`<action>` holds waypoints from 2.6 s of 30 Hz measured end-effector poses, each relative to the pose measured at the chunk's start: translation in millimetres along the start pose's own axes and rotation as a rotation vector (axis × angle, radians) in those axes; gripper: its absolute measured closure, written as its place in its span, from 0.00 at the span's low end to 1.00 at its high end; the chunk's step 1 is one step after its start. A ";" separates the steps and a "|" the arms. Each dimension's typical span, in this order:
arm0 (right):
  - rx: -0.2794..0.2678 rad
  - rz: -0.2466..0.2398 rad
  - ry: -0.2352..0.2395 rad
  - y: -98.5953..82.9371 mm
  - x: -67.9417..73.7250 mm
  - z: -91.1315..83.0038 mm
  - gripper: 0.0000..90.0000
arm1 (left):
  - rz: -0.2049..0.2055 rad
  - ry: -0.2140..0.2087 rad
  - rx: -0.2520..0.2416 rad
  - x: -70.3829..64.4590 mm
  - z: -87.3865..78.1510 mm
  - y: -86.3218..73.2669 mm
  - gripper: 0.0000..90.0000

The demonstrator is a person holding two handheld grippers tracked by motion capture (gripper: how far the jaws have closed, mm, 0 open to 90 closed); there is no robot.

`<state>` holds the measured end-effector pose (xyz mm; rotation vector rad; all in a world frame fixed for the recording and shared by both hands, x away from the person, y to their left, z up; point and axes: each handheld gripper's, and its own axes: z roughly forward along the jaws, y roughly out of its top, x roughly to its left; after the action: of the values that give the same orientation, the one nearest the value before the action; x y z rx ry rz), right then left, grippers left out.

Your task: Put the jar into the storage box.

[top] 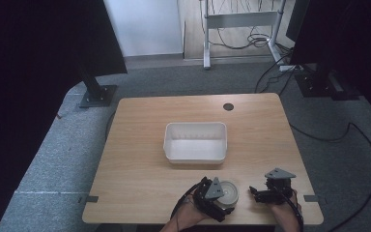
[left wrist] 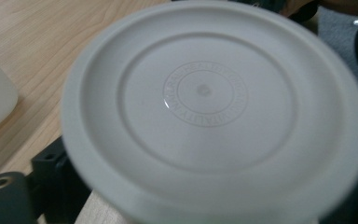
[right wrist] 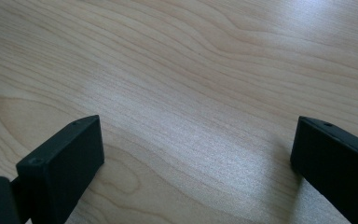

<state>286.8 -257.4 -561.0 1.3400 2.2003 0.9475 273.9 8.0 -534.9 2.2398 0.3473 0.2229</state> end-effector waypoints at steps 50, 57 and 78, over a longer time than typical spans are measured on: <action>0.000 0.000 0.001 0.0 0.1 0.0 0.02 | -0.090 0.159 -0.034 55.1 -48.2 8.1 0.11; 0.000 0.000 0.001 0.0 0.1 0.0 0.02 | -0.116 0.200 -0.044 73.1 -58.4 8.2 0.11; 0.001 0.001 0.001 0.0 0.1 0.0 0.02 | -0.149 0.259 -0.059 111.9 -54.0 22.7 0.11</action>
<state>286.7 -257.3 -561.0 1.3410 2.2012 0.9479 368.8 69.2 -478.3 2.1188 0.6353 0.4399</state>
